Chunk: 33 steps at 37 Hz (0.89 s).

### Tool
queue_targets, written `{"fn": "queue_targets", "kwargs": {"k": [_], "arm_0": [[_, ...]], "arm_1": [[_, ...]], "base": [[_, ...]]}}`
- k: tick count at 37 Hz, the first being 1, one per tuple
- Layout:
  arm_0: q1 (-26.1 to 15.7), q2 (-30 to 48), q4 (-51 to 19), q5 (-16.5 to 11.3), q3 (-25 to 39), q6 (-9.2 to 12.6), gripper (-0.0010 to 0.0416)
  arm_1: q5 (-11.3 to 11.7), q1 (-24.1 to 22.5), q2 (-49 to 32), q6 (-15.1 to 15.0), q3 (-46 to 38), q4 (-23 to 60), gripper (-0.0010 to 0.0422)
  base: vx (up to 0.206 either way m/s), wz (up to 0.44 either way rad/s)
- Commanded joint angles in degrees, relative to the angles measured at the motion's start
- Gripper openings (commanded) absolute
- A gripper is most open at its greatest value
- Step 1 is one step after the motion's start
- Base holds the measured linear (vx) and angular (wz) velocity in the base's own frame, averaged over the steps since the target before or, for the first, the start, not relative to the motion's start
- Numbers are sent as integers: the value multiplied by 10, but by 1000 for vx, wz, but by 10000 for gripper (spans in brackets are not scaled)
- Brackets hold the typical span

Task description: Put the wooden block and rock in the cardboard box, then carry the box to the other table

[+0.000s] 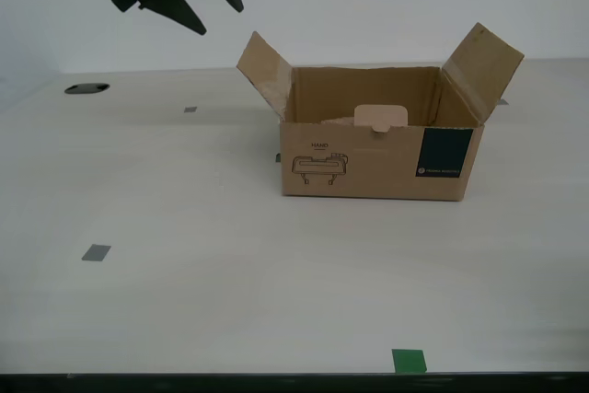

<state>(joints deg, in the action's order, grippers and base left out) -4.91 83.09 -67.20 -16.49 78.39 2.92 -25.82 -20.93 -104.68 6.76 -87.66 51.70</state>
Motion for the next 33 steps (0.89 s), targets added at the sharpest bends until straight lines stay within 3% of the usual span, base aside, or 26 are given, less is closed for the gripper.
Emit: {"fn": "queue_targets", "kwargs": {"k": [1,17,26,33], "arm_0": [[0,1,42,1,-36,19,387],[0,81,92,0,-69,29,387],[-2,149,123,-34,-66,29,387],[-4,187,149,-36,-66,29,386]], "arm_1": [[-3,0,-1,10,18,-24,300],[-9,-11,-68,19,-7,-37,299],[-8,-17,-68,28,-8,-52,299],[-8,-32,-68,49,-5,-82,300]], "base": [[0,0],[0,0],[0,0],[0,0]]}}
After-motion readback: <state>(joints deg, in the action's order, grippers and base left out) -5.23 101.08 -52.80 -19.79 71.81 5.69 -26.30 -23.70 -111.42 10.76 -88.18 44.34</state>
